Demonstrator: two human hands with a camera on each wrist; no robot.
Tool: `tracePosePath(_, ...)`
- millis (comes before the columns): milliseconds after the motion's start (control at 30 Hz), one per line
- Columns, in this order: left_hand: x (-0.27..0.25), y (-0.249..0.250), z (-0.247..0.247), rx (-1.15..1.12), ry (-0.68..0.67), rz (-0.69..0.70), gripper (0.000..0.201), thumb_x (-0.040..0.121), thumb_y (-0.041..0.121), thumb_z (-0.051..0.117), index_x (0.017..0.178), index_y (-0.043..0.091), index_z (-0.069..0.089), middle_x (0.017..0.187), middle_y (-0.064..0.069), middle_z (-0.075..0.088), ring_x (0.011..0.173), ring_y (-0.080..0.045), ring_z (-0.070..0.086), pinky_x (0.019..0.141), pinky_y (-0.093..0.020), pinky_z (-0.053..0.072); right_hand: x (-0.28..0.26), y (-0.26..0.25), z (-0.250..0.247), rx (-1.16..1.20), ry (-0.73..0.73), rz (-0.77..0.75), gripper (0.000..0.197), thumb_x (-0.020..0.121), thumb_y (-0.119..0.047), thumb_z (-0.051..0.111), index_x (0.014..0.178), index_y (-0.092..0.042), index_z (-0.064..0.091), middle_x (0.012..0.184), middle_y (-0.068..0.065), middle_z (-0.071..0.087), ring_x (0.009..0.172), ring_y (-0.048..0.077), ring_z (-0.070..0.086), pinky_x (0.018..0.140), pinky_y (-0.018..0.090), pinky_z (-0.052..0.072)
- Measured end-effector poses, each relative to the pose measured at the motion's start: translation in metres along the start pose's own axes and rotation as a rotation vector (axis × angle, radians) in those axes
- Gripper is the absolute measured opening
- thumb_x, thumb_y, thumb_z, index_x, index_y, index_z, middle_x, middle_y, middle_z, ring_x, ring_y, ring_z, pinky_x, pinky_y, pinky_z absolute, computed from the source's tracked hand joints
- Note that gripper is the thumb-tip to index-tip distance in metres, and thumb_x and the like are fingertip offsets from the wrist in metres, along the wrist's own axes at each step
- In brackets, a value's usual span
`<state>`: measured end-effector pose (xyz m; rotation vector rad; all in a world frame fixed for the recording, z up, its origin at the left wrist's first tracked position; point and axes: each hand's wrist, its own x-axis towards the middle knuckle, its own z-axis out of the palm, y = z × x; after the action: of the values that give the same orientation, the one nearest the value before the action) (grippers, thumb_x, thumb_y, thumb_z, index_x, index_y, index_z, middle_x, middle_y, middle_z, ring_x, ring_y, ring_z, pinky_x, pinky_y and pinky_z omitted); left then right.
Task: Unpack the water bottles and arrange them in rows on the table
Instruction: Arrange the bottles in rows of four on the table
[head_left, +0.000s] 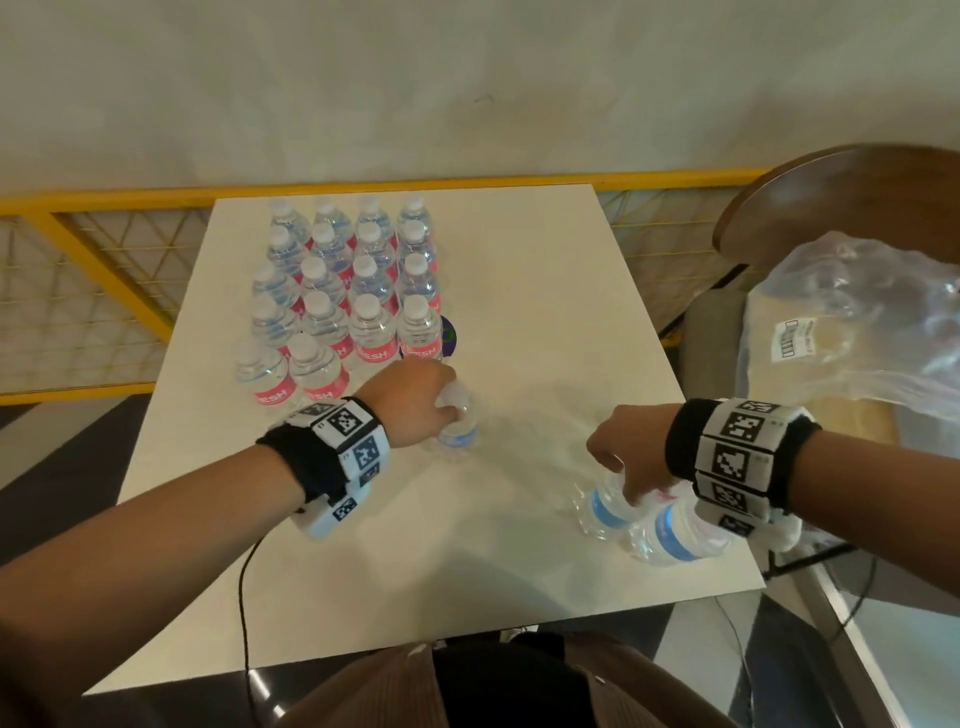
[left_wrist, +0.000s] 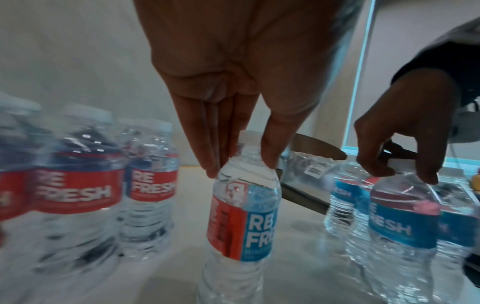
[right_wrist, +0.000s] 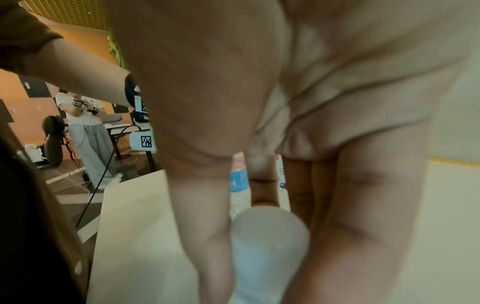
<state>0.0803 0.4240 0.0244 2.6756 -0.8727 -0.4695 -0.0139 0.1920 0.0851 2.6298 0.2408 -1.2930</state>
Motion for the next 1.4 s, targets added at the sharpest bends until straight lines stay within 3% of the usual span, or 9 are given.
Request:
tracePosePath(133,-0.008,-0.027,-0.017,-0.006,0.016,-0.08,0.027,0.084,0.034,0.063,0.099,0.012,0.062,0.093,-0.002,0.062,0.09,-0.023,0.06,0.073,-0.03,0.044,0.016,-0.012,-0.019,0.066,0.155,-0.066,0.028,0.079,-0.03,0.069,0.101,-0.014,0.06,0.1,0.001,0.062,0.09,0.019,0.059,0.077,0.03,0.051)
tracePosePath(500,-0.013,-0.072,-0.055,0.108,-0.063,-0.102,0.035,0.082,0.009,0.057,0.116,0.016,0.063,0.11,-0.013,0.059,0.104,-0.032,0.056,0.083,-0.034,0.043,0.073,-0.087,-0.101,0.051,0.46,-0.234,0.028,0.087,-0.014,0.06,0.114,-0.009,0.057,0.096,0.008,0.05,0.084,0.021,0.045,0.051,0.016,0.028)
tracePosePath(633,-0.009,-0.067,-0.061,0.178,-0.083,-0.165,0.018,0.082,0.021,0.062,0.088,0.004,0.064,0.083,-0.011,0.059,0.088,-0.032,0.061,0.067,-0.03,0.04,0.091,-0.093,-0.113,0.025,0.471,-0.266,0.031,0.087,-0.005,0.057,0.117,-0.013,0.058,0.119,0.01,0.056,0.107,0.028,0.056,0.075,0.023,0.037)
tracePosePath(767,-0.007,-0.069,-0.061,0.232,-0.055,-0.246,0.037,0.083,0.043,0.062,0.09,0.007,0.057,0.088,-0.009,0.056,0.09,-0.031,0.059,0.069,-0.033,0.044,0.096,-0.093,-0.111,-0.062,0.479,-0.288,0.028,0.086,0.0,0.051,0.108,-0.014,0.059,0.097,0.003,0.044,0.094,0.027,0.055,0.071,0.027,0.037)
tracePosePath(900,-0.004,-0.074,-0.061,0.18,-0.102,-0.204,0.056,0.079,0.032,0.068,0.129,0.018,0.048,0.122,-0.009,0.053,0.114,-0.03,0.053,0.092,-0.04,0.047,0.097,-0.088,-0.107,0.0,0.513,-0.247,0.032,0.086,-0.011,0.06,0.116,-0.017,0.055,0.114,0.008,0.049,0.1,0.028,0.055,0.08,0.032,0.046)
tracePosePath(967,-0.004,-0.072,-0.065,0.162,-0.123,-0.153,0.053,0.082,0.015,0.063,0.132,0.02,0.049,0.126,-0.009,0.053,0.116,-0.029,0.052,0.096,-0.038,0.044,0.096,-0.087,-0.109,0.092,0.538,-0.209,0.044,0.085,-0.027,0.065,0.125,-0.016,0.05,0.122,0.01,0.052,0.109,0.029,0.056,0.091,0.035,0.048)
tracePosePath(1100,-0.002,-0.065,-0.071,0.141,-0.108,-0.172,0.032,0.083,0.021,0.066,0.113,0.009,0.065,0.11,-0.012,0.066,0.102,-0.029,0.059,0.085,-0.034,0.047,0.095,-0.091,-0.119,0.093,0.539,-0.18,0.041,0.088,-0.031,0.063,0.119,-0.004,0.06,0.117,0.012,0.063,0.108,0.027,0.059,0.093,0.034,0.05)
tracePosePath(1267,0.0,-0.063,-0.063,0.085,-0.017,-0.245,0.035,0.084,0.038,0.065,0.088,0.004,0.057,0.086,-0.014,0.059,0.09,-0.032,0.061,0.067,-0.03,0.039,0.098,-0.093,-0.119,0.141,0.546,-0.234,0.031,0.088,-0.008,0.057,0.118,-0.013,0.061,0.124,0.01,0.057,0.111,0.028,0.056,0.091,0.03,0.045)
tracePosePath(1400,0.002,-0.064,-0.061,0.078,-0.029,-0.25,0.047,0.081,0.037,0.068,0.118,0.01,0.056,0.114,-0.01,0.06,0.105,-0.03,0.058,0.079,-0.031,0.043,0.1,-0.093,-0.117,0.18,0.559,-0.218,0.04,0.089,-0.013,0.059,0.129,-0.016,0.053,0.128,0.009,0.054,0.115,0.027,0.054,0.094,0.031,0.044)
